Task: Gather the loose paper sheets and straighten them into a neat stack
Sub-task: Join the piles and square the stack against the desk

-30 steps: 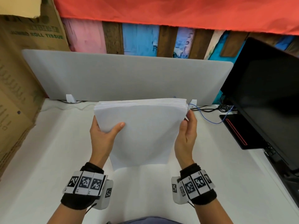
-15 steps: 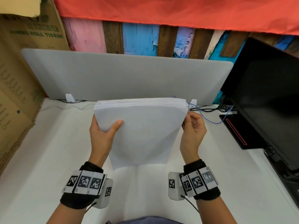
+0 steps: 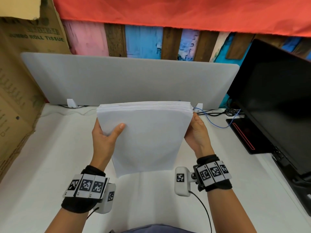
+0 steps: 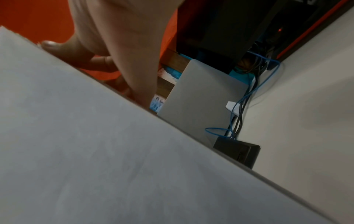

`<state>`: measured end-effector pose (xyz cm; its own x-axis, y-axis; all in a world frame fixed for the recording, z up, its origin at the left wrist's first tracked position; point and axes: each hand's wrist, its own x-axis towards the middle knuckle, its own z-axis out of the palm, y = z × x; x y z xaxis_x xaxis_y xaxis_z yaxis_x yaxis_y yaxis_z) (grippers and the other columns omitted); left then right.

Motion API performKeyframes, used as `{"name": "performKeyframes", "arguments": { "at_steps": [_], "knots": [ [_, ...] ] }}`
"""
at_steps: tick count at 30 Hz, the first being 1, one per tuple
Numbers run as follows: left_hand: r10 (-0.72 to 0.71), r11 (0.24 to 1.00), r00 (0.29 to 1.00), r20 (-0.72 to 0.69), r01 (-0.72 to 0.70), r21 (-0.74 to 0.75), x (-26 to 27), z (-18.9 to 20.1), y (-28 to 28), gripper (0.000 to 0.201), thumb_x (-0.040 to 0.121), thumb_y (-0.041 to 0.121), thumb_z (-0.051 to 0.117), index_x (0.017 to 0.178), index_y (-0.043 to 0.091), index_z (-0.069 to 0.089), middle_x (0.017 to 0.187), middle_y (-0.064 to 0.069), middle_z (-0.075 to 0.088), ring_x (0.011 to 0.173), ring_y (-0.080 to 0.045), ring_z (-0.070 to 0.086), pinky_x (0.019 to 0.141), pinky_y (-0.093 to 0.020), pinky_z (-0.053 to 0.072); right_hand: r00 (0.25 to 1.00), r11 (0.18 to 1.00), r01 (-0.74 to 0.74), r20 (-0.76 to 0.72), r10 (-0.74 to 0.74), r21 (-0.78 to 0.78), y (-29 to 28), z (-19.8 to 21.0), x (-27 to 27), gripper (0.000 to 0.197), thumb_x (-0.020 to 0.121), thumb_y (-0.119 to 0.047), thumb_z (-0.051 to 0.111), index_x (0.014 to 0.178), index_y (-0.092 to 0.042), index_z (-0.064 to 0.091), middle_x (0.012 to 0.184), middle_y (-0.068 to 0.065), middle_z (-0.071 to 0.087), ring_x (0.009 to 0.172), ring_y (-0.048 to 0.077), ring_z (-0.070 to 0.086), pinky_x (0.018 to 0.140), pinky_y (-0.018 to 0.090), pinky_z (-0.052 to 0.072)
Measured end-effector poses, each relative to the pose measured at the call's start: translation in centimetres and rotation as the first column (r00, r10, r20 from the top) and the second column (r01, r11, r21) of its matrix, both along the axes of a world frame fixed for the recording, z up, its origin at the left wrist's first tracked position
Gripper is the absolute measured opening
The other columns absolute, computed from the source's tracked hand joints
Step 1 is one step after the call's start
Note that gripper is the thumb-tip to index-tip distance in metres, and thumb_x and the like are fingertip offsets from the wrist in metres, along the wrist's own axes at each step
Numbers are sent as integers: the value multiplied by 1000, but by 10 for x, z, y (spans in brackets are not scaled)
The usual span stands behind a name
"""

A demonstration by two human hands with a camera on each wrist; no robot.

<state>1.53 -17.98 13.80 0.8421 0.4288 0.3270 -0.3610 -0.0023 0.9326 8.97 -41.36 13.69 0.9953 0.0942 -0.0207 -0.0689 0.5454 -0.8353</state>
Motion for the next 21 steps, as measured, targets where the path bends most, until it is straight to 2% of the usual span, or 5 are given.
{"name": "performKeyframes", "arguments": {
  "at_steps": [8, 13, 15, 18, 21],
  "knots": [
    [-1, 1000, 1000, 13, 1, -6, 1, 1, 0, 38, 72, 15, 65, 106, 28, 52, 90, 26, 69, 86, 5, 64, 72, -12, 52, 990, 987, -143, -2, 144, -71, -4, 5, 1, 66, 63, -42, 81, 119, -18, 55, 116, 12, 57, 103, 25, 49, 80, 35, 41],
    [41, 999, 999, 18, -41, -2, 5, -1, -2, 41, 80, 2, 65, 107, 28, 50, 100, 14, 62, 86, 8, 63, 73, -11, 52, 999, 983, 26, 40, -19, -182, 4, 7, -7, 34, 96, -37, 41, 114, -17, 62, 103, -2, 66, 93, 10, 61, 76, 26, 46],
    [53, 999, 998, 23, -53, 1, 6, -1, -4, 42, 80, 3, 65, 106, 32, 49, 103, 12, 60, 86, 9, 62, 73, -10, 51, 985, 962, 126, 147, -92, -242, 9, 4, -16, 43, 98, -44, 22, 116, -24, 56, 110, -8, 64, 95, -1, 62, 77, 17, 47],
    [52, 999, 998, 28, -52, 4, 5, -1, -6, 43, 80, 2, 64, 104, 34, 49, 104, 12, 59, 87, 10, 62, 73, -10, 50, 936, 885, 214, 347, -64, -414, 22, -3, -34, 69, 85, -53, 45, 141, -13, 31, 139, 6, 45, 122, 6, 49, 96, 19, 42],
    [41, 999, 999, 27, -42, 18, 5, -1, -7, 41, 82, 2, 63, 102, 34, 47, 103, 14, 57, 86, 13, 61, 72, -8, 50, 923, 873, 243, 377, -74, -423, 28, -5, -38, 105, 65, -77, 56, 144, -17, 21, 145, 1, 39, 130, 5, 42, 102, 17, 40]
  ]
}}
